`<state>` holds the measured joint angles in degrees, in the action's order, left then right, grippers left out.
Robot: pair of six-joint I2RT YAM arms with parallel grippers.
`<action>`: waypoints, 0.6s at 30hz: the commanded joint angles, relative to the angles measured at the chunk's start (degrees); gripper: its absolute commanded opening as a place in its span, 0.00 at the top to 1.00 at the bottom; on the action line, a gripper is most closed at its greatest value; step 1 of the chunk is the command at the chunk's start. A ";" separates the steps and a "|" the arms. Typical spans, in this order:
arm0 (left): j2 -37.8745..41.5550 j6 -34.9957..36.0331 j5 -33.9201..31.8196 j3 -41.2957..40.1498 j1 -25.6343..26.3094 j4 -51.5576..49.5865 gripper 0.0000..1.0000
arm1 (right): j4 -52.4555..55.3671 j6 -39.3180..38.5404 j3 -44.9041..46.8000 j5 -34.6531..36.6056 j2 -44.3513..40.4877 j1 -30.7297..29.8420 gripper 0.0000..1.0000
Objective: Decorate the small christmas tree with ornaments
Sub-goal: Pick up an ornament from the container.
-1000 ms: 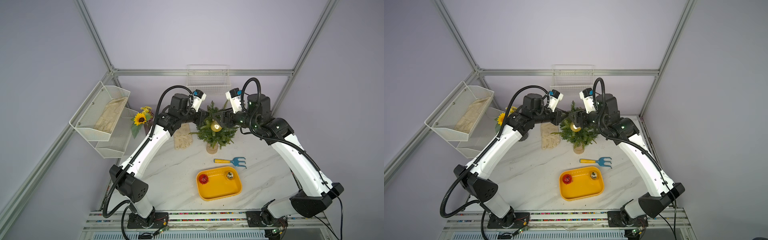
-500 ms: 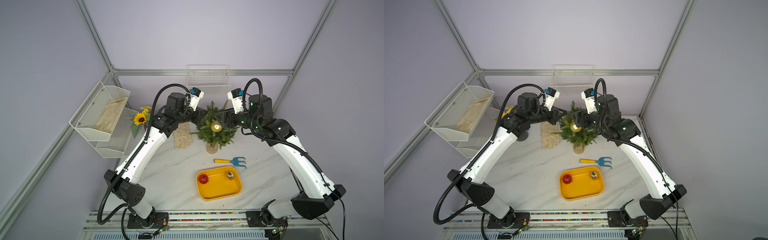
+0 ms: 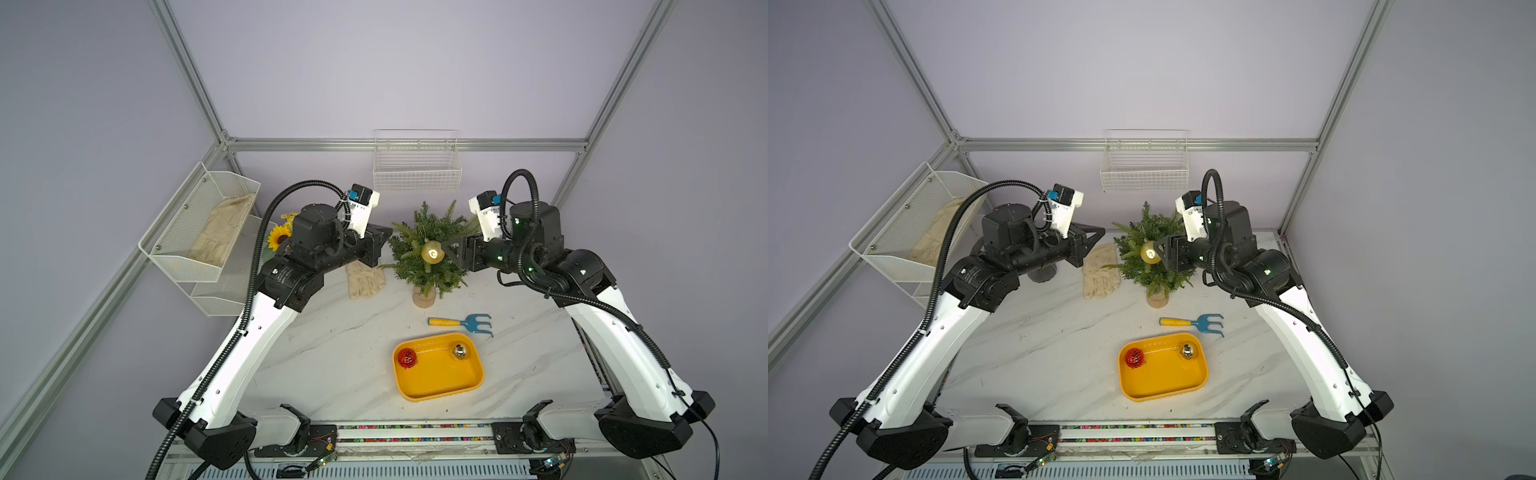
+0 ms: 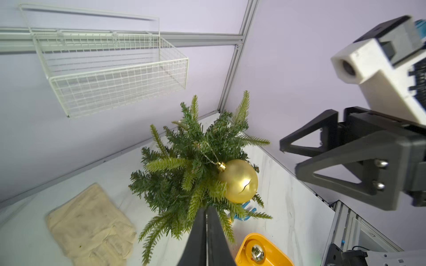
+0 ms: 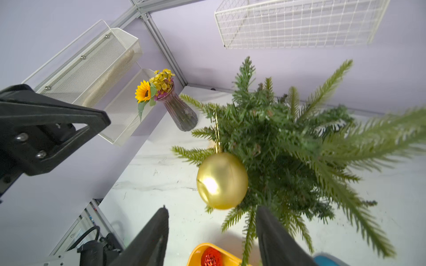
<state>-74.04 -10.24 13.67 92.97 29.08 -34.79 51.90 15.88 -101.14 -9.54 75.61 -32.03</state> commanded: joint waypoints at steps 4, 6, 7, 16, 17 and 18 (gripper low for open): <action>5.26 2.15 -9.66 -11.68 0.30 0.86 0.91 | 9.70 8.84 6.27 6.67 -5.04 -8.94 0.39; 6.73 2.15 -11.58 -15.20 0.32 1.10 0.91 | 10.94 11.05 9.05 7.04 -6.05 -10.87 0.40; 7.56 2.15 -12.57 -17.38 0.28 1.43 0.90 | 11.49 12.13 10.43 7.13 -6.68 -11.72 0.40; 12.67 3.75 -16.37 -32.36 -0.36 5.23 0.86 | 14.35 16.26 24.11 8.63 -9.27 -14.11 0.41; 12.77 4.06 -16.84 -33.11 -0.49 5.32 0.86 | 14.68 16.51 25.45 9.38 -8.70 -14.13 0.41; 12.89 4.56 -17.31 -33.98 -0.53 5.57 0.86 | 14.92 16.80 26.90 10.53 -7.87 -14.18 0.41</action>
<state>-62.85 -7.68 -1.41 62.26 28.93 -33.21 64.27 30.35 -77.19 -2.13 66.74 -45.89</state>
